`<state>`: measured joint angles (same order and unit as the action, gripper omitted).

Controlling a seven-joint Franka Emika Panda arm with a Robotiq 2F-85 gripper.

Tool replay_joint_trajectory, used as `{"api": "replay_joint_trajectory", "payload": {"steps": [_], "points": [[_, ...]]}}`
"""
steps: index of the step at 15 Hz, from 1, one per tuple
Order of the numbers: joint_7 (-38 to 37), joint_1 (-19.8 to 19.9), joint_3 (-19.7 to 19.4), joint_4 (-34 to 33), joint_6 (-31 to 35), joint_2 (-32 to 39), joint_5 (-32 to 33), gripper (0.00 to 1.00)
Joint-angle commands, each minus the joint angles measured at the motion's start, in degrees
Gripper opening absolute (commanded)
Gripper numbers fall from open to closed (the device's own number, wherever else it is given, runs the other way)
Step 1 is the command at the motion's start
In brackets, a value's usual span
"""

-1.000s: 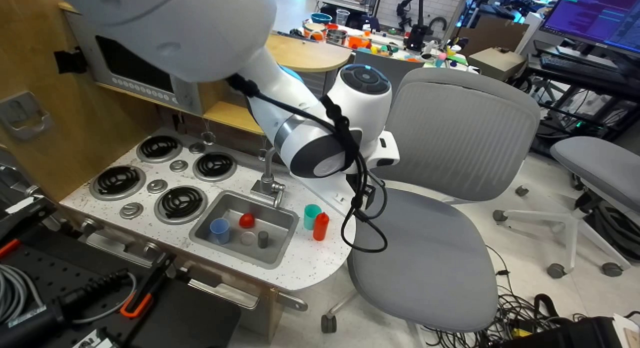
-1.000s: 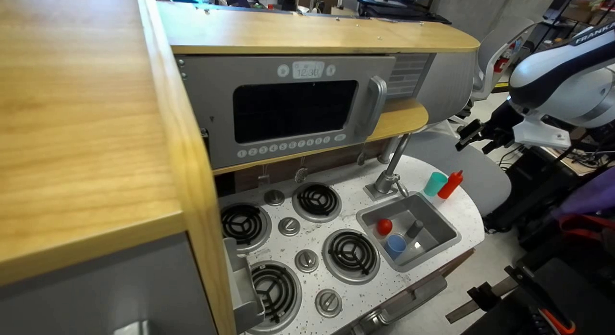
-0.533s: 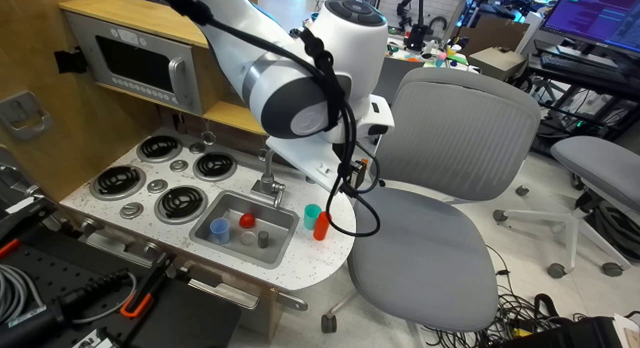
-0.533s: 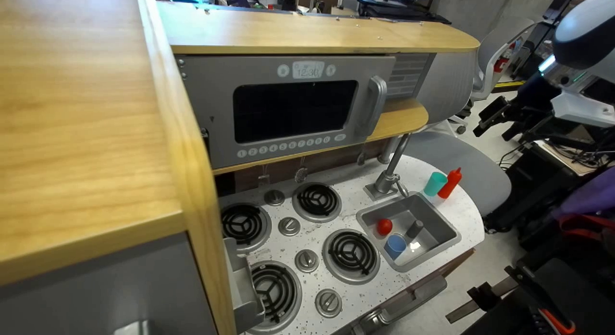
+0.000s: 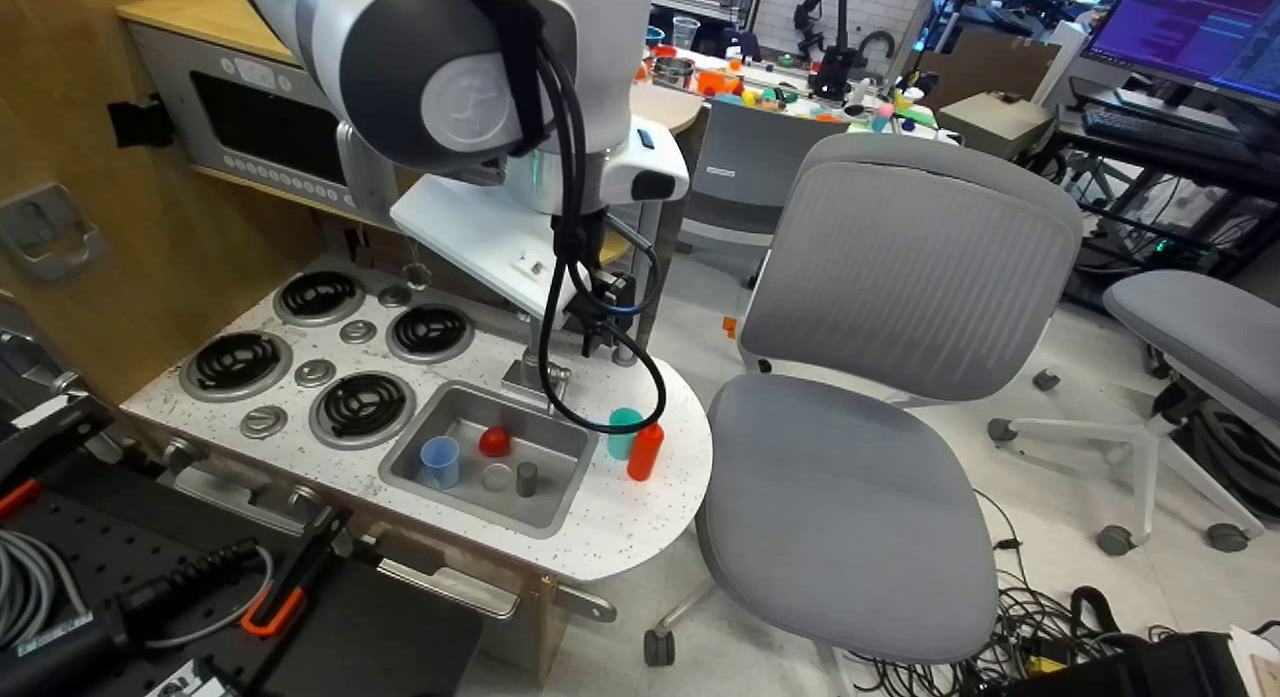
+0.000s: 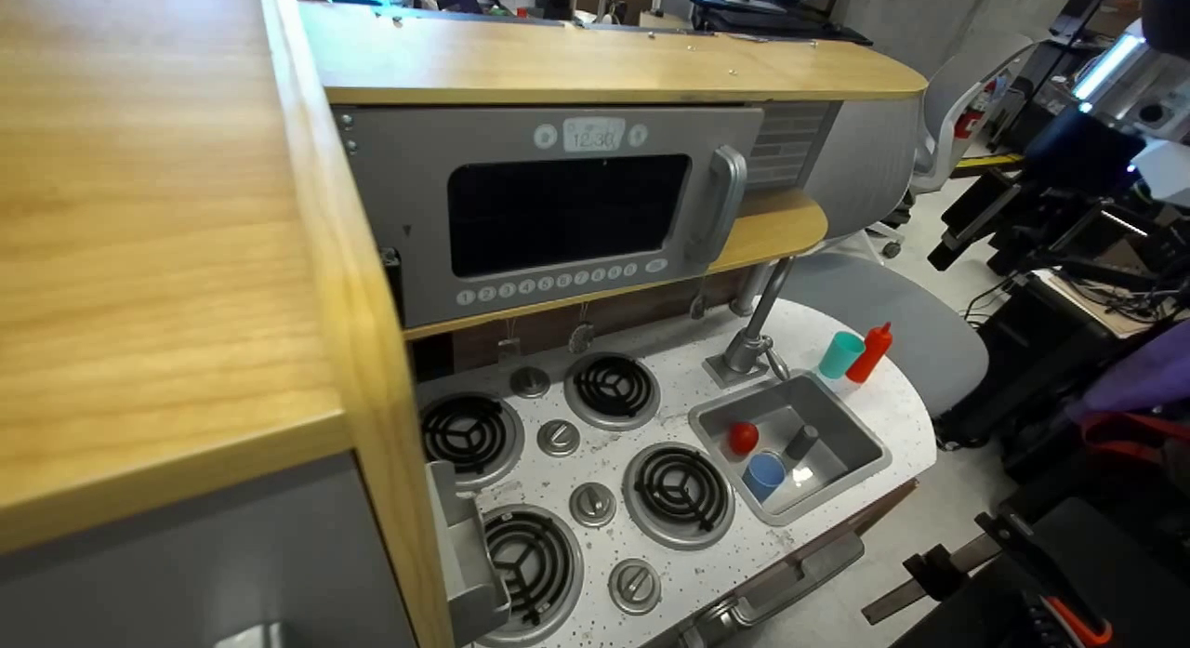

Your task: Move the orange bottle close to the blue cup

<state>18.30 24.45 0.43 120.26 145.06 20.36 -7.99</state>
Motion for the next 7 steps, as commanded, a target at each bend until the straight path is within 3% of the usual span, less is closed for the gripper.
{"api": "replay_joint_trajectory", "payload": {"steps": [1, 7], "points": [[0.85, -2.04, -2.47, -0.25, -0.15, 0.40, -1.24, 1.00], [0.85, -1.91, -2.75, -0.62, -0.13, 1.13, -1.20, 1.00]]}}
